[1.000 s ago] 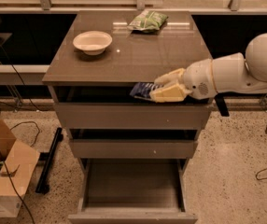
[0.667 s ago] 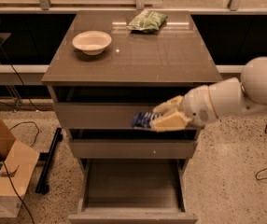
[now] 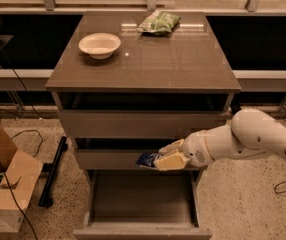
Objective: Place rxbar blueberry into bottom drawer
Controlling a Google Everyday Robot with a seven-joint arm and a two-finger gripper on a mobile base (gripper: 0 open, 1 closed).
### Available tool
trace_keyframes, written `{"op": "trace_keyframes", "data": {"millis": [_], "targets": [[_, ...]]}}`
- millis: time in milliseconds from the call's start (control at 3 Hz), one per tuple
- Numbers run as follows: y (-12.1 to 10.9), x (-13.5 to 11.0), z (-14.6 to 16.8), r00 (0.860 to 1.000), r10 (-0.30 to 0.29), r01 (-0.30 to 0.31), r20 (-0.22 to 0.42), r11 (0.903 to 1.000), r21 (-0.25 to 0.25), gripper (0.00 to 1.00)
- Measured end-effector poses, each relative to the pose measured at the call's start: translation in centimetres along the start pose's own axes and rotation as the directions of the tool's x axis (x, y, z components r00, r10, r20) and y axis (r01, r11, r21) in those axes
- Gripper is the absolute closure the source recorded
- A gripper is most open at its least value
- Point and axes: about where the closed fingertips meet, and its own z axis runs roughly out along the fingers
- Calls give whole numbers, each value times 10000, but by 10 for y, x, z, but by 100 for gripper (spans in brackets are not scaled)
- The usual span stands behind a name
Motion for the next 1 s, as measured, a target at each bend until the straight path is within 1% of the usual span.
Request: {"op": "trace_keyframes", "data": {"millis": [333, 667, 1000], "targets": [[-50, 22, 32, 9984, 562, -564, 90, 9981, 237, 100], [-90, 94, 78, 9705, 2409, -2409, -10, 9705, 11, 100], [-89, 93, 80, 9718, 2358, -2357, -92, 9718, 56, 100]]}}
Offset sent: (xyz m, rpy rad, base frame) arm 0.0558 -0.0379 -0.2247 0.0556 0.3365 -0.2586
